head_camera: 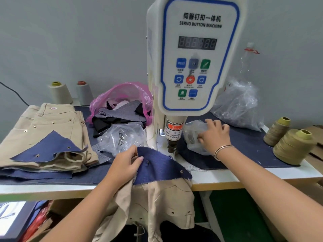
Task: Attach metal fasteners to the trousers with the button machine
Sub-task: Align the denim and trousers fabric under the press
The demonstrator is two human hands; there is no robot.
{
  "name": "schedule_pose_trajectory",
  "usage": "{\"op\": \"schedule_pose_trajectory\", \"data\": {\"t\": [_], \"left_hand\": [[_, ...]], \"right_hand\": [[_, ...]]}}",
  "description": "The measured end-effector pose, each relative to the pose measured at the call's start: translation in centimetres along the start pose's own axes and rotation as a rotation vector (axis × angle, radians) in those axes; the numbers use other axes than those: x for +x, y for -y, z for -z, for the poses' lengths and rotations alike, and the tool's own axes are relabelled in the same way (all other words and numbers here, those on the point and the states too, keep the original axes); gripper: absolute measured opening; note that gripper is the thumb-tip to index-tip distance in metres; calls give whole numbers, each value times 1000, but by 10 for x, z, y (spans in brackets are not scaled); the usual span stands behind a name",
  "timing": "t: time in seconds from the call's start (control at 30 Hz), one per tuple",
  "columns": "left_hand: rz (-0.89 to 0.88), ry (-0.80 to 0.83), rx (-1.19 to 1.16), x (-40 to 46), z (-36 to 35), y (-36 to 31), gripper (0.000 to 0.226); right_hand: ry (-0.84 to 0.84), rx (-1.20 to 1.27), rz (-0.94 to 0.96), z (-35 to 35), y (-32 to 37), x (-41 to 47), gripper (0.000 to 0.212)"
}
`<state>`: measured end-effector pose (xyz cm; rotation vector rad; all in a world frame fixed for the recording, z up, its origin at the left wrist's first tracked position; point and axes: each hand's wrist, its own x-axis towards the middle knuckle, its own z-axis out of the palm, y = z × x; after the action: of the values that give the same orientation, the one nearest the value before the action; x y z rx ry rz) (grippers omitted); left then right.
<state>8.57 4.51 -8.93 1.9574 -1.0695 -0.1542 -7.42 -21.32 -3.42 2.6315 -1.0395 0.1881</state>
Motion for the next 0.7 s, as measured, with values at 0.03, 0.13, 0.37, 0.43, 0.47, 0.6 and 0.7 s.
{"op": "schedule_pose_trajectory", "data": {"t": [0.03,0.13,0.37,0.43,0.47,0.6,0.7], "left_hand": [[5,-2,4,0,0,0,30],[12,-14,22,-1,-1,-2,30],[24,-17,69,-2,-1,-3,28],[26,-12,66,-1,-2,-2,25],[26,-13,67,-1,-2,-2,26],[9,-14,94,0,-2,-3,36],[4,-3,126,-1,-2,-4,37]], "right_hand": [[4,-53,13,-3,4,6,28],[-3,-164,29,-9,14,17,31],[19,-226,51,-10,24,22,29],[20,-216,40,-10,23,20,28],[19,-208,30,-11,23,19,27],[53,-92,-28,-10,19,17,24],[77,62,-75,-4,15,14,24]]}}
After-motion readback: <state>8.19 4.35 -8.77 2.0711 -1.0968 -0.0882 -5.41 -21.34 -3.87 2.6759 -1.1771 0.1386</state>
